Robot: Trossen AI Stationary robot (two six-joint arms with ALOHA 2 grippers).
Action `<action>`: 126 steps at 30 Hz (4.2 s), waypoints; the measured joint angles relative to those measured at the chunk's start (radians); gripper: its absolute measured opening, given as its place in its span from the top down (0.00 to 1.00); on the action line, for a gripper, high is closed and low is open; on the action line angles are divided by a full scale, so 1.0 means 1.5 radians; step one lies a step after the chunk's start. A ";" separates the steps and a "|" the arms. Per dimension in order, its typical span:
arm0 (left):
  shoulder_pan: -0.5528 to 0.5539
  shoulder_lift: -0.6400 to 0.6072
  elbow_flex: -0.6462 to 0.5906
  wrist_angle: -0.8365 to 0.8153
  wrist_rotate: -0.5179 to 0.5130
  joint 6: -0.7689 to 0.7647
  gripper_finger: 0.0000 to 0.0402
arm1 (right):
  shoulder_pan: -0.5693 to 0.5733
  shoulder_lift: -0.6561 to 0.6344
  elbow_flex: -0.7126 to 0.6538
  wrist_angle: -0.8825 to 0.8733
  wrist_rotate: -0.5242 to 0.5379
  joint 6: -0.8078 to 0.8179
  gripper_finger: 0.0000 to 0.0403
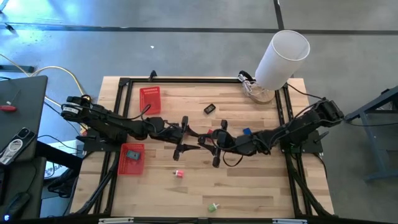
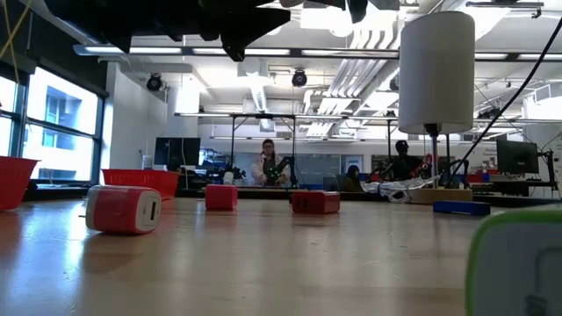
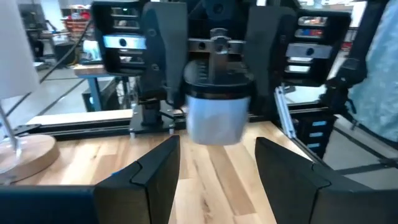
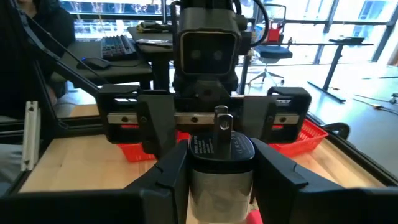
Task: Pick & Place Office items
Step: Put the white charger adapter into the top red bin
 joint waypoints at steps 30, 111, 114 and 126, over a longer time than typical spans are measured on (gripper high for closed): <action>0.000 0.043 0.000 0.101 -0.042 -0.007 0.50 | -0.029 0.000 0.000 -0.005 -0.039 0.029 0.70; -0.055 0.042 0.001 0.026 -0.190 0.045 0.70 | 0.046 -0.016 0.000 -0.067 0.120 0.046 0.12; -0.079 0.042 0.000 0.016 -0.297 0.109 0.70 | 0.065 -0.019 0.000 -0.067 0.121 0.049 0.12; -0.167 0.042 0.009 0.025 -0.663 0.199 0.70 | 0.082 -0.018 0.000 -0.201 -0.018 0.122 0.12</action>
